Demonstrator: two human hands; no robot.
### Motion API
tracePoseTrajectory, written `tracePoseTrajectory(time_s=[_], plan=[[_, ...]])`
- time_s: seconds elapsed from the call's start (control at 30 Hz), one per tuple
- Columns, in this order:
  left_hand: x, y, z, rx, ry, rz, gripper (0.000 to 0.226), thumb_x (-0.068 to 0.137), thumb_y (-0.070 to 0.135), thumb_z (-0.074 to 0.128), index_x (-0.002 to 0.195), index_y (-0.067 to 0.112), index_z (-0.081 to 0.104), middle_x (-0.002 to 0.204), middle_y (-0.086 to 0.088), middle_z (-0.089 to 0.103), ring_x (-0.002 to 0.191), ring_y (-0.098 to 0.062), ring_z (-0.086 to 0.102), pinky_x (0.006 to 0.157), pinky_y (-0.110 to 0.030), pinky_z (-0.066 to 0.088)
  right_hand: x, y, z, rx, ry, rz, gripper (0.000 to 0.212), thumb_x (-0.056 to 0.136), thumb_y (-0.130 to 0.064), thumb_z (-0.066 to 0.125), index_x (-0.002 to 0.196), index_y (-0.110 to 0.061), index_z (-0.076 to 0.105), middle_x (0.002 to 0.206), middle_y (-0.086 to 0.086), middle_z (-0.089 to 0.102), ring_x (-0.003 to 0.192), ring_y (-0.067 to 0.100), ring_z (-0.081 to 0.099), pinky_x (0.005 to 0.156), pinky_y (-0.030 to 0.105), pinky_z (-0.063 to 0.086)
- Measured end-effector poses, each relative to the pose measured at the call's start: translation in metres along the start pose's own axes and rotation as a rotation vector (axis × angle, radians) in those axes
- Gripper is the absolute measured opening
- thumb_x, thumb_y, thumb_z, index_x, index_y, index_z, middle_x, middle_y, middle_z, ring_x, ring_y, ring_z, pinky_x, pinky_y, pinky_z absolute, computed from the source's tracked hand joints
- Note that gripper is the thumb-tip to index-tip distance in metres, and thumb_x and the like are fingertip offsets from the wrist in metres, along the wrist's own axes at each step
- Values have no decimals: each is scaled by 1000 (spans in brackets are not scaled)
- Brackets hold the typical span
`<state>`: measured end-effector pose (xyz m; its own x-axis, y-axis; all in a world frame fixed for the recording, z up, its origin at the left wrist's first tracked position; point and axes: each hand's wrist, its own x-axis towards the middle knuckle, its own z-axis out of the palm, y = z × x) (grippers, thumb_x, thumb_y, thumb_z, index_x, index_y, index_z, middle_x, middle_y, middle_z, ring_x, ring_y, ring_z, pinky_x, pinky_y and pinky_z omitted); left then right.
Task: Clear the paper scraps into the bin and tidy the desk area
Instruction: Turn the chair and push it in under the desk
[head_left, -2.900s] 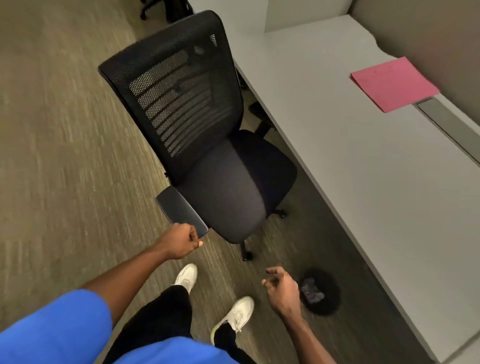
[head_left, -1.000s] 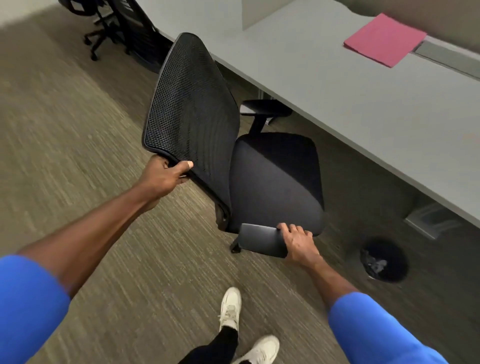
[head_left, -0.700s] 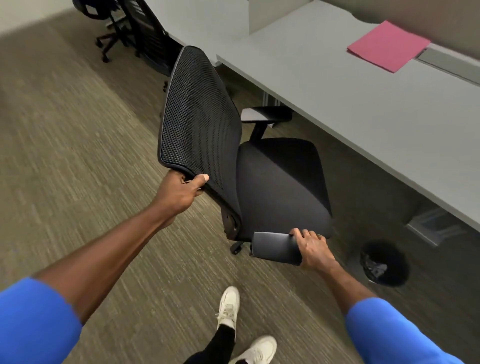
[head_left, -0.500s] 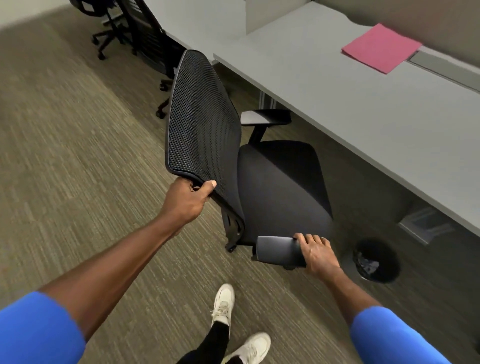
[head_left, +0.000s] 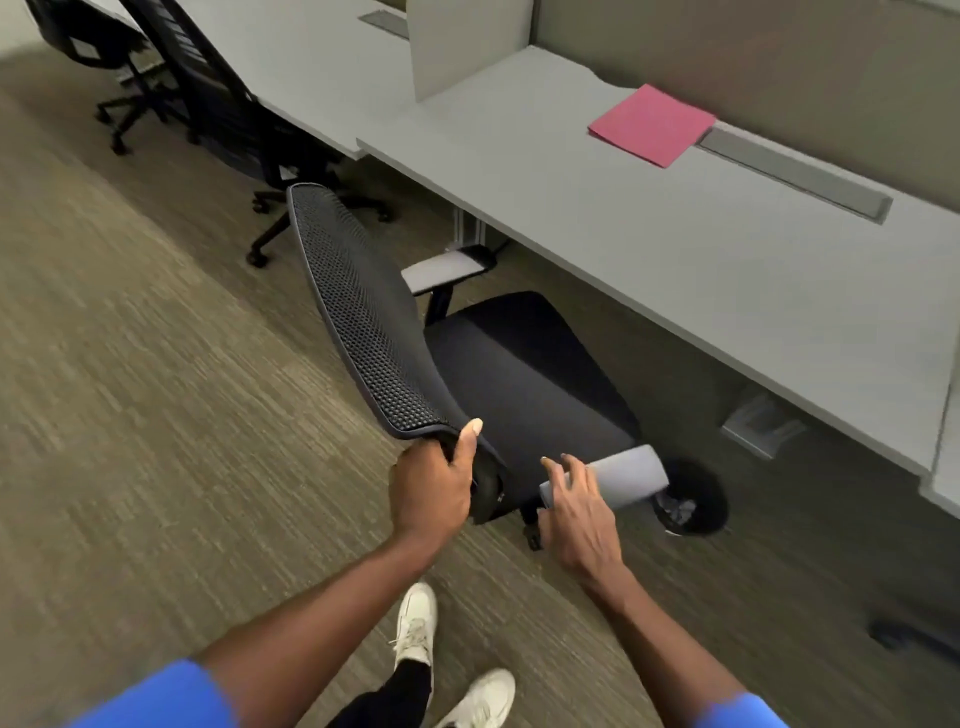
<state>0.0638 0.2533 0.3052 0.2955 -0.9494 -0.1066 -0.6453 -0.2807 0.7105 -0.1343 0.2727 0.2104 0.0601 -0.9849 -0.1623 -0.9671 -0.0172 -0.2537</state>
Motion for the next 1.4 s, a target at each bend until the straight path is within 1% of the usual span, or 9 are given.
tracePoseTrajectory(time_s=[0.07, 0.17, 0.3, 0.43, 0.6, 0.83, 1.03, 1.23, 1.4], plan=[[-9, -4, 4, 37, -102, 61, 74, 94, 76, 44, 86, 9, 75, 90, -13, 81, 94, -41, 74, 82, -49, 57, -11, -18, -9, 134, 56, 12, 73, 87, -22, 68, 155, -17, 41, 154, 8, 43, 141, 28, 46, 102, 41, 57], [-22, -15, 1, 93, -236, 174, 75, 92, 78, 36, 108, 17, 78, 105, -6, 83, 102, -30, 77, 87, -44, 59, -28, -44, -21, 291, 163, 21, 74, 83, -22, 69, 152, -17, 45, 150, 3, 50, 138, 25, 49, 108, 43, 53], [-32, -51, -16, -19, -217, 181, 36, 99, 38, 68, 131, 24, 59, 101, -3, 80, 92, -26, 79, 79, -44, 63, -49, -74, -35, 405, 317, 83, 83, 78, -19, 76, 155, -10, 44, 149, 6, 56, 136, 26, 53, 118, 39, 44], [-19, -83, -54, -69, -57, 203, 37, 99, 12, 66, 132, 28, 56, 105, 6, 72, 93, -17, 74, 78, -47, 63, -63, -87, -53, 491, 527, 138, 90, 76, -27, 87, 154, -12, 45, 146, 5, 58, 133, 23, 55, 114, 37, 47], [29, -81, -108, -135, 189, 510, 31, 103, 21, 64, 133, 17, 57, 128, 1, 65, 109, -15, 69, 88, -36, 61, -67, -111, -73, 464, 671, 141, 84, 77, -40, 84, 149, -14, 51, 151, 6, 52, 141, 23, 50, 115, 47, 48], [131, -73, -151, 37, 311, 833, 36, 103, 34, 65, 124, 5, 64, 135, -10, 61, 125, -27, 59, 112, -34, 47, -55, -146, -83, 264, 723, 266, 82, 80, -74, 72, 139, -19, 61, 146, 7, 50, 146, 30, 41, 116, 53, 43], [213, -82, -167, 156, 206, 948, 45, 103, 52, 60, 123, 12, 65, 138, -4, 66, 134, -25, 61, 113, -43, 43, -39, -169, -85, 268, 783, 434, 72, 92, -77, 53, 132, -18, 67, 141, 11, 51, 137, 28, 45, 113, 43, 45], [260, -90, -174, 274, 2, 979, 69, 100, 71, 46, 141, 17, 57, 155, -2, 56, 151, -23, 46, 125, -48, 33, -25, -174, -90, 299, 861, 509, 66, 94, -69, 55, 124, -13, 73, 137, 14, 49, 130, 30, 51, 106, 52, 51], [267, -83, -169, 258, -110, 970, 65, 102, 58, 43, 141, 7, 57, 150, -11, 55, 154, -29, 42, 122, -49, 38, -20, -170, -85, 331, 887, 521, 50, 94, -58, 61, 118, -16, 76, 141, 12, 42, 135, 31, 50, 109, 51, 50]])
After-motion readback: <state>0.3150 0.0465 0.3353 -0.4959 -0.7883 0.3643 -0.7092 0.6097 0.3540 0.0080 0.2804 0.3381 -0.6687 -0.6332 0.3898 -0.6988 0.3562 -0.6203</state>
